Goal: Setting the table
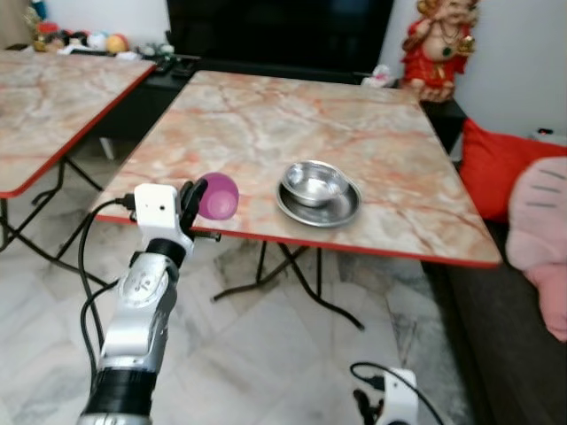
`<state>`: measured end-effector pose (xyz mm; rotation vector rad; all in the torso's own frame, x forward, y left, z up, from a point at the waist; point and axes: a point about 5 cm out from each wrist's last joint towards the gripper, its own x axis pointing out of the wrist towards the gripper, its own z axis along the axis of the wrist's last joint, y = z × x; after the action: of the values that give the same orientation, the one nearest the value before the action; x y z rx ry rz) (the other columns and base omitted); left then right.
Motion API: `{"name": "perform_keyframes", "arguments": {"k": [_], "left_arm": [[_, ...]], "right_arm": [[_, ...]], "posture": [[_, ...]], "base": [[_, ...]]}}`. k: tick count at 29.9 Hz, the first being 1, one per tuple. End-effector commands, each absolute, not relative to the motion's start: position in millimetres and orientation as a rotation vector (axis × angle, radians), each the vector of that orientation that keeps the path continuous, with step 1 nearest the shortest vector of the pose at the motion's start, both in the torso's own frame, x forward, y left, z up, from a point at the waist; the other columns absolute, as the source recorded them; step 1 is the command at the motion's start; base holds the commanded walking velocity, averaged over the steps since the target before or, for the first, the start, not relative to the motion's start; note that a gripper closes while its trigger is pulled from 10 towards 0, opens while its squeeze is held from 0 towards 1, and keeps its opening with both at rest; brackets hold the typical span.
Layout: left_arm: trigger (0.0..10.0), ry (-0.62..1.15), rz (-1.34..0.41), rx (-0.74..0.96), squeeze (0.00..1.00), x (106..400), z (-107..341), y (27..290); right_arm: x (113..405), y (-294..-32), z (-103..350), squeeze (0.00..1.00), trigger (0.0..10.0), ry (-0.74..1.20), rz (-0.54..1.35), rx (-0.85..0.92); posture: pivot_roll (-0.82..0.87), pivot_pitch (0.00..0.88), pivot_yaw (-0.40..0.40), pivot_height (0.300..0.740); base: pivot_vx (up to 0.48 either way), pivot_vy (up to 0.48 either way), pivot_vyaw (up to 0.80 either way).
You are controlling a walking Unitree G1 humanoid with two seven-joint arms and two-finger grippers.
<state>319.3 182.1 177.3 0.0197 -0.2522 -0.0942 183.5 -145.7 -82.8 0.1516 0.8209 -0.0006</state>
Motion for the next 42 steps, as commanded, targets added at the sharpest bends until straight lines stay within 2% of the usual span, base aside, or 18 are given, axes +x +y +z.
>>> {"name": "perform_keyframes", "arguments": {"k": [1, 32, 42], "left_arm": [[10.0, -0.252, -0.129, 0.021, 0.0, 321.3, 178.9, 170.6], [10.0, -0.262, -0.13, 0.03, 0.0, 321.5, 181.0, 162.9], [10.0, -0.265, -0.123, 0.041, 0.0, 321.3, 181.3, 163.0]], "right_arm": [[180.3, -159.7, -83.9, 0.0, 10.0, 0.829, -0.035, 0.132], [182.6, -157.9, -82.6, 0.0, 10.0, 0.818, -0.02, 0.12], [181.6, -155.9, -83.4, 0.0, 10.0, 0.826, -0.024, 0.131]], "posture": [[0.14, 0.0, -0.073, 0.74], [0.14, 0.0, -0.075, 0.74], [0.14, 0.0, -0.074, 0.74]], "base": [[0.0, 0.0, 0.0], [0.0, 0.0, 0.0], [0.259, 0.0, 0.0]]}}
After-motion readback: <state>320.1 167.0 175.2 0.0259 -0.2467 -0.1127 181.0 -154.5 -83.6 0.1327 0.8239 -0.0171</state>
